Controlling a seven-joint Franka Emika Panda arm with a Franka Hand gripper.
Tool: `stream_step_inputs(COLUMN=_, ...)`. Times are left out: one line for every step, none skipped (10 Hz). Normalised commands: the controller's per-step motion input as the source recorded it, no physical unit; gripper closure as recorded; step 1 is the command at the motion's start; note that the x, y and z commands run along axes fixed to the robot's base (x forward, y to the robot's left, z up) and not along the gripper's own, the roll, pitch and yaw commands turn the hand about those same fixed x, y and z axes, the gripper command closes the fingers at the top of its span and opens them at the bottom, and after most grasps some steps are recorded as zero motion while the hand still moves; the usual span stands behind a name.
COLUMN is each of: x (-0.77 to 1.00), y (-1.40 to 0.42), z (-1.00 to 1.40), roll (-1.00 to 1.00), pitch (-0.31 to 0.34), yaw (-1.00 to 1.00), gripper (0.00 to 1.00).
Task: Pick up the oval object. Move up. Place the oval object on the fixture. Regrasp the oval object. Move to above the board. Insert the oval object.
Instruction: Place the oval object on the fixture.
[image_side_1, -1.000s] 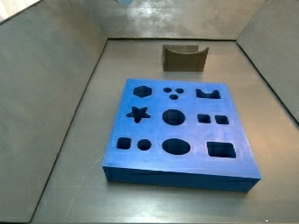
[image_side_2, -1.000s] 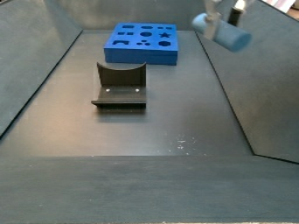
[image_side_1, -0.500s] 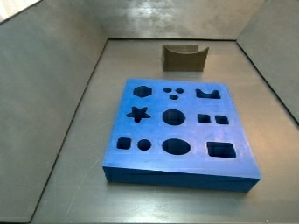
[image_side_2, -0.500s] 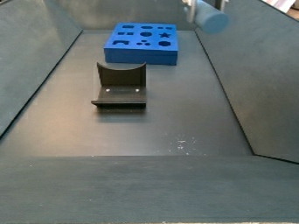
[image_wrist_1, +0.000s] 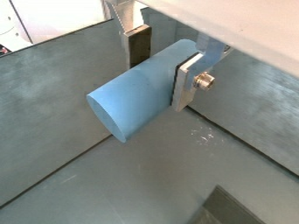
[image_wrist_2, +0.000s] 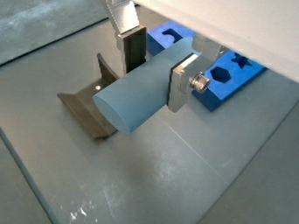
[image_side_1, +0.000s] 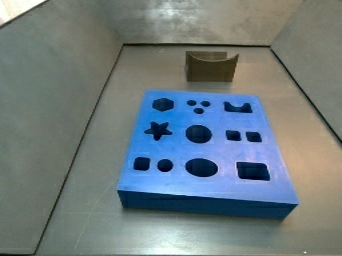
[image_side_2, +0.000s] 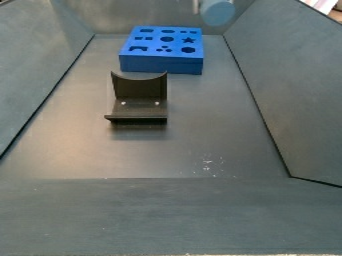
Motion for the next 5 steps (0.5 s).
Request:
stream_step_inputs(x=1.0, y=-0.1, z=0.1, roll=-0.1, pitch=0.166, yaw=-0.04, gripper=1.0)
stream_step_inputs(x=1.0, y=-0.09, z=0.09, roll=-0.1, pitch=0.163, yaw=-0.02, gripper=1.0)
stream_step_inputs(x=1.0, y=-0.08, z=0.08, roll=-0.09, pitch=0.159, yaw=-0.01, gripper=1.0)
stream_step_inputs(x=1.0, y=-0.12, z=-0.42, roll=-1.0, pitch=-0.259, yaw=-0.08, gripper=1.0)
stream_step_inputs(x=1.0, y=-0.11, z=-0.44, roll=-1.0, pitch=-0.259, yaw=-0.08, gripper=1.0)
